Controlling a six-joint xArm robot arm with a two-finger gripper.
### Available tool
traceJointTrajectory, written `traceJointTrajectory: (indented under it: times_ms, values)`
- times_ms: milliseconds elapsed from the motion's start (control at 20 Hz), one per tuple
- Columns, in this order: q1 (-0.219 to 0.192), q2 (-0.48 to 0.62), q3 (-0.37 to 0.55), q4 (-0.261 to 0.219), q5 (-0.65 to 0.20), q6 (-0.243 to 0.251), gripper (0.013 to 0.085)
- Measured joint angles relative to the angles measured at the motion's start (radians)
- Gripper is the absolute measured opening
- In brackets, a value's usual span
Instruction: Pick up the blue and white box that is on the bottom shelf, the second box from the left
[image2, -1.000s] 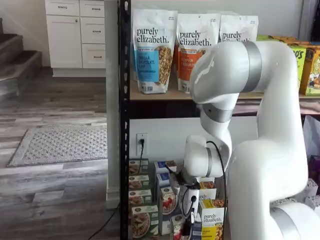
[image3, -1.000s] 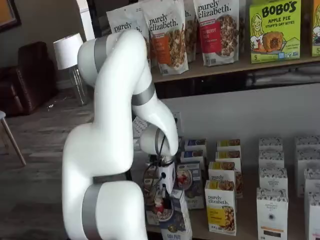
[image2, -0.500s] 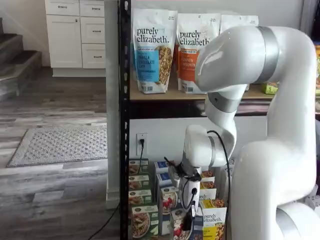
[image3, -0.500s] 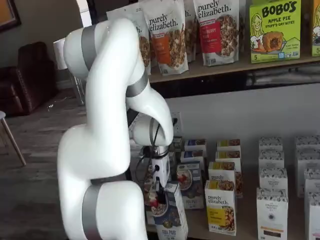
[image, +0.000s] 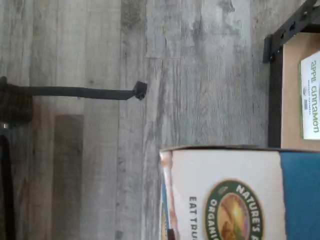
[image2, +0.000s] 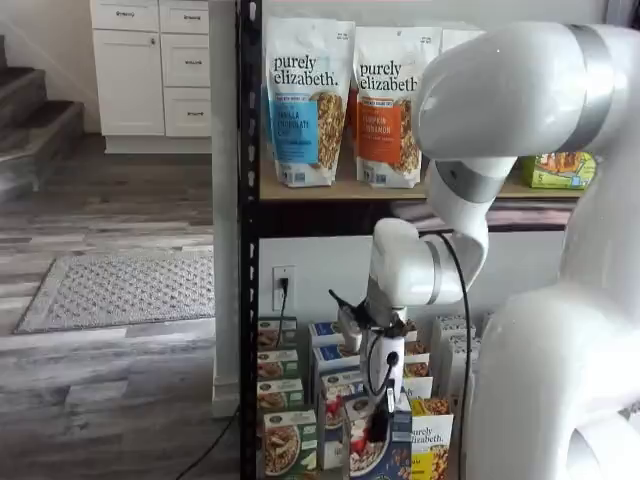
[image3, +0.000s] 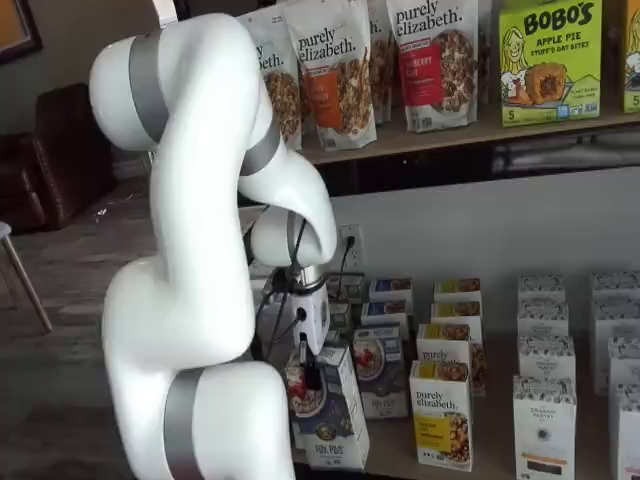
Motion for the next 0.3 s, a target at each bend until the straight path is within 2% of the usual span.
traceJointTrajectory:
  times_ms: [300]
  values:
    - [0.001, -0.087, 0.025, -0.017, 0.079, 0.02, 0.045]
